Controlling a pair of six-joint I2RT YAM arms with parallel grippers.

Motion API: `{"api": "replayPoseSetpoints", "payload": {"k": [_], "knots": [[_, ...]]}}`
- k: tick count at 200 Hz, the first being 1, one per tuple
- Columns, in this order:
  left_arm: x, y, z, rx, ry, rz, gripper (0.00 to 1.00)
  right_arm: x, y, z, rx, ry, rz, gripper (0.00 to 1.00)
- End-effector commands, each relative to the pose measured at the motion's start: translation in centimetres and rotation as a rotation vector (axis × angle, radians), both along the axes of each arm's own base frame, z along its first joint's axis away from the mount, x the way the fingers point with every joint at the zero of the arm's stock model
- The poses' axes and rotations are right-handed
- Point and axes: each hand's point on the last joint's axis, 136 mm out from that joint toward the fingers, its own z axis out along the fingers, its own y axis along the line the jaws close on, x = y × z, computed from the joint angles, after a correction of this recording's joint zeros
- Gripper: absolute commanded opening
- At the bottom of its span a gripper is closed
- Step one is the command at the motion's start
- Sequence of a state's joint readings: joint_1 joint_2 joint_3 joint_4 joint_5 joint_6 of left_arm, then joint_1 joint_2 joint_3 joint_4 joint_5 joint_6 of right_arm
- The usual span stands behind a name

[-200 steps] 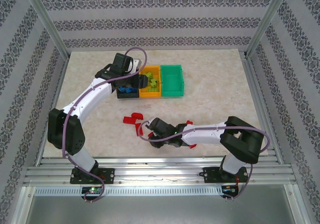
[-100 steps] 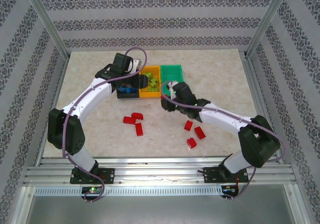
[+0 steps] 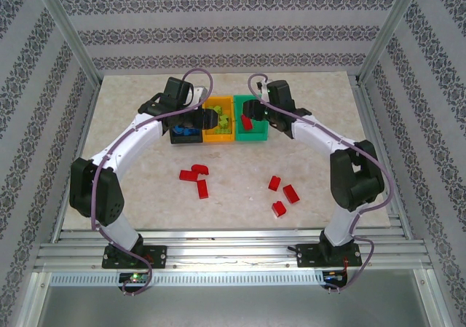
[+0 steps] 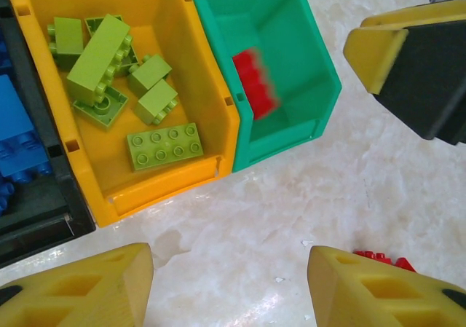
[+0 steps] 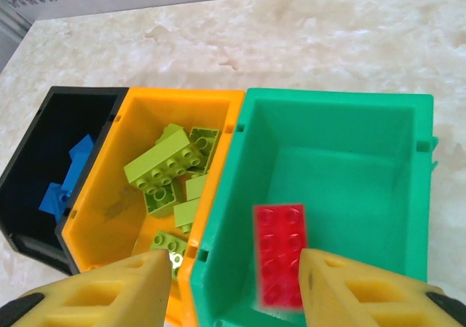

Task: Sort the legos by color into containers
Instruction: Place the lego in the container, then pick up the lego from the bottom-center of the table.

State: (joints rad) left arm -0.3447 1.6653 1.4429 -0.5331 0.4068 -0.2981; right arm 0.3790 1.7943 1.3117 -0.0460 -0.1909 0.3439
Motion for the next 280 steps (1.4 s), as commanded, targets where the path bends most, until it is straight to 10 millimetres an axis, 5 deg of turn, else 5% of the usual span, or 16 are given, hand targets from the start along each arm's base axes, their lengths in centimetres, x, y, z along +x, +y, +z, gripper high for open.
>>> {"api": "replayPoseSetpoints", "payload": {"k": [1, 47, 124, 172, 217, 280], "knots": [[0.9, -0.1, 1.7, -0.054, -0.026, 0.007, 0.59, -0.8, 0.7, 0.2, 0.029, 0.012, 0.033, 0.51], [0.8, -0.3, 1.3, -0.063, -0.014, -0.002, 0.58, -5.6, -0.2, -2.4, -0.016, 0.061, 0.060, 0.51], [1.0, -0.1, 1.0, -0.057, -0.010, -0.001, 0.58, -15.1, -5.6, -8.2, -0.135, 0.233, 0.021, 0.53], [1.0, -0.1, 0.9, -0.058, -0.009, -0.005, 0.58, -19.7, -7.1, -11.1, -0.133, 0.393, -0.013, 0.55], [1.0, -0.2, 1.1, -0.064, -0.012, -0.009, 0.58, -22.2, -9.2, -12.1, -0.249, 0.476, -0.071, 0.58], [0.9, -0.3, 1.4, -0.074, -0.017, -0.013, 0.59, -22.3, -7.2, -13.1, -0.281, 0.492, -0.018, 0.59]]}}
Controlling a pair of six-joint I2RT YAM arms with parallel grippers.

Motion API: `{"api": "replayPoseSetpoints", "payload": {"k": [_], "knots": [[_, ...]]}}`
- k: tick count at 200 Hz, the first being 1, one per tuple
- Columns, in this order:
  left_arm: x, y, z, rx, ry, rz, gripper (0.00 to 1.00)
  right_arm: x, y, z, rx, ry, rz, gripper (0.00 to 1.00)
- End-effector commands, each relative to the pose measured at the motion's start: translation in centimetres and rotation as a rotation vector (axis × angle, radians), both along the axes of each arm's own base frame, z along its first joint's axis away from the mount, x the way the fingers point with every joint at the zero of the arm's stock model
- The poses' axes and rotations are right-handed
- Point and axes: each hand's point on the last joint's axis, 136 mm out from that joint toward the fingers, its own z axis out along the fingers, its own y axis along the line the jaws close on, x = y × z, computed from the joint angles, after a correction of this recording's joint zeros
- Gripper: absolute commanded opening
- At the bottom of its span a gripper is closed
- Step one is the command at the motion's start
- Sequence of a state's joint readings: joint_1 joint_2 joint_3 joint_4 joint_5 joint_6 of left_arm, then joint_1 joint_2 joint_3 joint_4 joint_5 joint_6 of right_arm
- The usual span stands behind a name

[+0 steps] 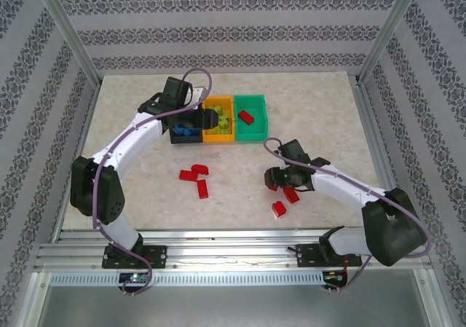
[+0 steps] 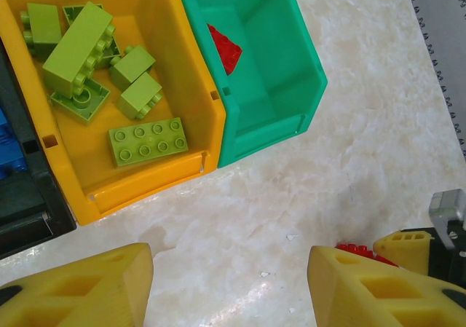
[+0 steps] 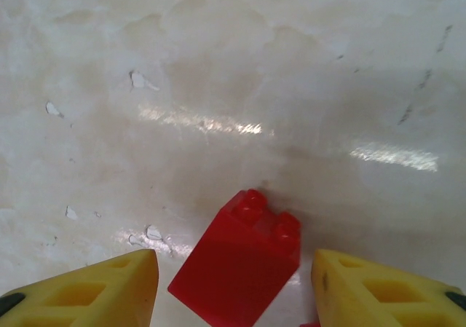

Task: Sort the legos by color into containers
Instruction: Pick up the lego from the bottom-center of the table.

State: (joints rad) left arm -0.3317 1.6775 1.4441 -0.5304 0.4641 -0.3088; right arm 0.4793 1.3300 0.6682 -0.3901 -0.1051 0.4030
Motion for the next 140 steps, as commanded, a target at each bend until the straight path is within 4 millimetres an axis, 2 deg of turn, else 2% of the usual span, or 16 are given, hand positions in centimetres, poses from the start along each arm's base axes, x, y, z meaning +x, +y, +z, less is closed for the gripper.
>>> {"api": "replayPoseSetpoints", "payload": {"k": [1, 51, 99, 117, 140], "knots": [[1.0, 0.0, 1.6, -0.031, -0.045, 0.006, 0.59, 0.1, 0.2, -0.5, -0.037, 0.020, -0.007, 0.59], [0.9, 0.0, 1.9, -0.036, -0.048, 0.003, 0.59, 0.3, 0.9, -1.1, -0.080, 0.024, 0.021, 0.58], [0.9, -0.1, 1.9, -0.040, -0.047, 0.000, 0.59, 1.3, 2.1, -1.4, -0.106, 0.021, 0.057, 0.57], [0.9, 0.0, 2.0, -0.039, -0.048, 0.003, 0.59, 1.6, 2.9, -1.3, -0.106, 0.015, 0.082, 0.53], [0.8, 0.0, 2.0, -0.038, -0.050, 0.004, 0.59, 1.9, 3.8, -0.9, -0.092, 0.004, 0.099, 0.41]]}}
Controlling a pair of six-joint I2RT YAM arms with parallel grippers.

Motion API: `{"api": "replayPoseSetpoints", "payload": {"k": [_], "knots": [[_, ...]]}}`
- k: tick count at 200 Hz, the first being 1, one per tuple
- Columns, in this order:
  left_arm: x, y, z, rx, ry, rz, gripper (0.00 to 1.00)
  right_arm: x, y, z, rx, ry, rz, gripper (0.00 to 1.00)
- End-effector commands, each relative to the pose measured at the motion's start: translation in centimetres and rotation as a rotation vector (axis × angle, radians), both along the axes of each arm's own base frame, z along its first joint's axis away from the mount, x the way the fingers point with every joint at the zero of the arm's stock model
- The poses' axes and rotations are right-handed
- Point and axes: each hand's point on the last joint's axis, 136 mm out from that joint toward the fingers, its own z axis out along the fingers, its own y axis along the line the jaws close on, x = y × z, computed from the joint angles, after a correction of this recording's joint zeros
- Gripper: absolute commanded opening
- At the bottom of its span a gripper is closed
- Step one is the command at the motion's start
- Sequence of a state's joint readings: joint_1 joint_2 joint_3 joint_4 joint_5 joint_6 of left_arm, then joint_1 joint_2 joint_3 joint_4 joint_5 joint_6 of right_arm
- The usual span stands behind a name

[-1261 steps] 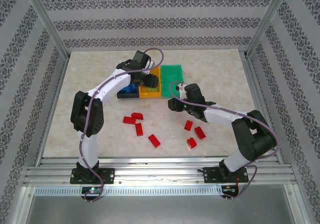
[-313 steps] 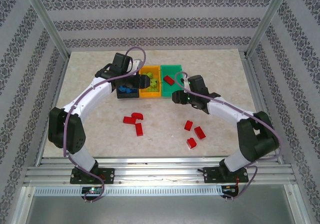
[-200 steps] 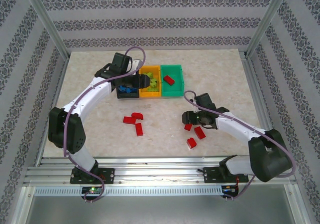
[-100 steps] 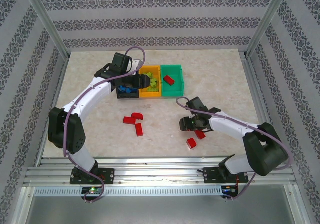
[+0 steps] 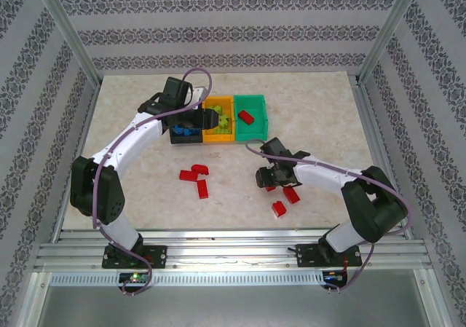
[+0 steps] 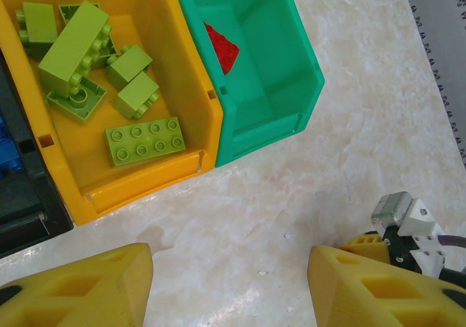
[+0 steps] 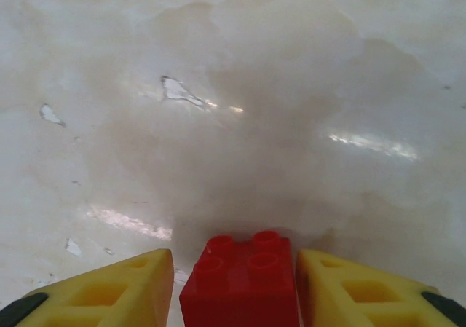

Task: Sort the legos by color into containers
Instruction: Pick up the lego from the bottom-center of the table.

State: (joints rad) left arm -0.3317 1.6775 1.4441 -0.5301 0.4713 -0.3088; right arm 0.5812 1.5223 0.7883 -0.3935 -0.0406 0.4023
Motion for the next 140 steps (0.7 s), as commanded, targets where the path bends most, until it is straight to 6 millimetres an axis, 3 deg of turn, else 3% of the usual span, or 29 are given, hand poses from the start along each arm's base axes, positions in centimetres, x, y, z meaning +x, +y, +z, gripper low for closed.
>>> {"api": "replayPoseSetpoints", "payload": {"k": [1, 27, 76, 103, 140], "knots": [[0.9, 0.1, 2.0, -0.033, -0.051, 0.009, 0.59, 0.9, 0.9, 0.8, 0.001, -0.031, 0.025, 0.41], [0.9, 0.1, 2.0, -0.033, -0.052, 0.008, 0.59, 1.2, 1.3, 1.1, 0.004, -0.043, 0.036, 0.31], [0.9, 0.1, 2.0, -0.028, -0.054, 0.005, 0.59, 3.3, 2.3, 3.5, 0.042, -0.108, 0.055, 0.31], [0.9, 0.1, 2.0, -0.027, -0.052, 0.006, 0.59, 6.8, 3.1, 6.8, 0.074, -0.179, 0.068, 0.32], [1.0, 0.4, 1.6, -0.010, -0.057, 0.012, 0.59, 13.7, 3.8, 11.1, 0.130, -0.292, 0.041, 0.33]]}}
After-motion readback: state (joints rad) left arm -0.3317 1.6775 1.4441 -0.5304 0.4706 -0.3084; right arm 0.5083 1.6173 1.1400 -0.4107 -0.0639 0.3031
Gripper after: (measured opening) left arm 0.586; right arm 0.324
